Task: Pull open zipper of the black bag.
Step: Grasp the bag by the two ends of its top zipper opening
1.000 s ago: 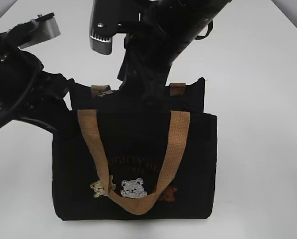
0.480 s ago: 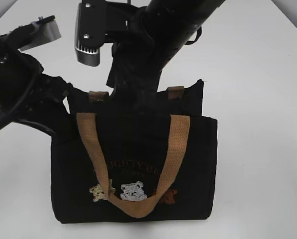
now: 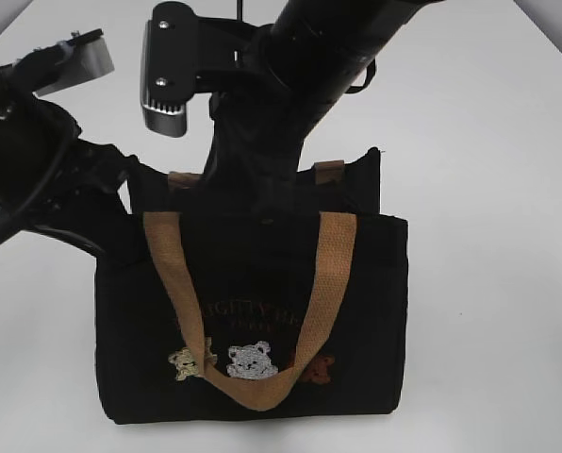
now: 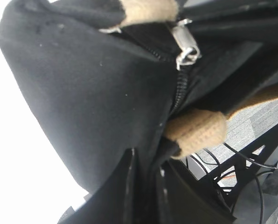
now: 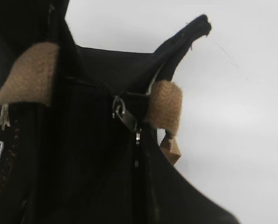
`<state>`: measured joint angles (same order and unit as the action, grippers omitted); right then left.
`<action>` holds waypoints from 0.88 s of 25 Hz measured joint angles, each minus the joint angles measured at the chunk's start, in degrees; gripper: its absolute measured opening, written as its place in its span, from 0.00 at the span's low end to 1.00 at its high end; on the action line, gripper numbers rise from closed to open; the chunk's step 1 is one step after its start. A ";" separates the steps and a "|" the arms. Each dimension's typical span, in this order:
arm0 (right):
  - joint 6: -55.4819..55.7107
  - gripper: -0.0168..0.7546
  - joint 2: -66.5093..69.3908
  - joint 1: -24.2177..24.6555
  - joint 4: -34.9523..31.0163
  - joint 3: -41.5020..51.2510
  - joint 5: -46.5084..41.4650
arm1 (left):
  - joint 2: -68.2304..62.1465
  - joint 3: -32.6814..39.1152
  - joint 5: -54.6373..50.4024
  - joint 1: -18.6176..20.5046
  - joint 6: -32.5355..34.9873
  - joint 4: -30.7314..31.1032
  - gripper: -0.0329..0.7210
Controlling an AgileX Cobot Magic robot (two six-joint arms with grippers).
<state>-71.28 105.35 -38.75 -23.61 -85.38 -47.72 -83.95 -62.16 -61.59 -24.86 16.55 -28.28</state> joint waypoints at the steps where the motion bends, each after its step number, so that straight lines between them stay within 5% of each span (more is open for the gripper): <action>1: 0.00 0.02 -0.06 0.00 0.00 0.00 0.00 | 0.00 0.00 0.00 0.00 0.00 0.00 0.09; 22: 4.77 0.02 -4.60 2.33 0.21 0.09 -3.14 | 0.06 0.00 0.60 0.00 0.00 -0.90 0.09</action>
<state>-66.52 100.75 -36.42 -23.40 -85.29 -50.86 -83.89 -62.16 -60.99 -24.86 16.55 -29.18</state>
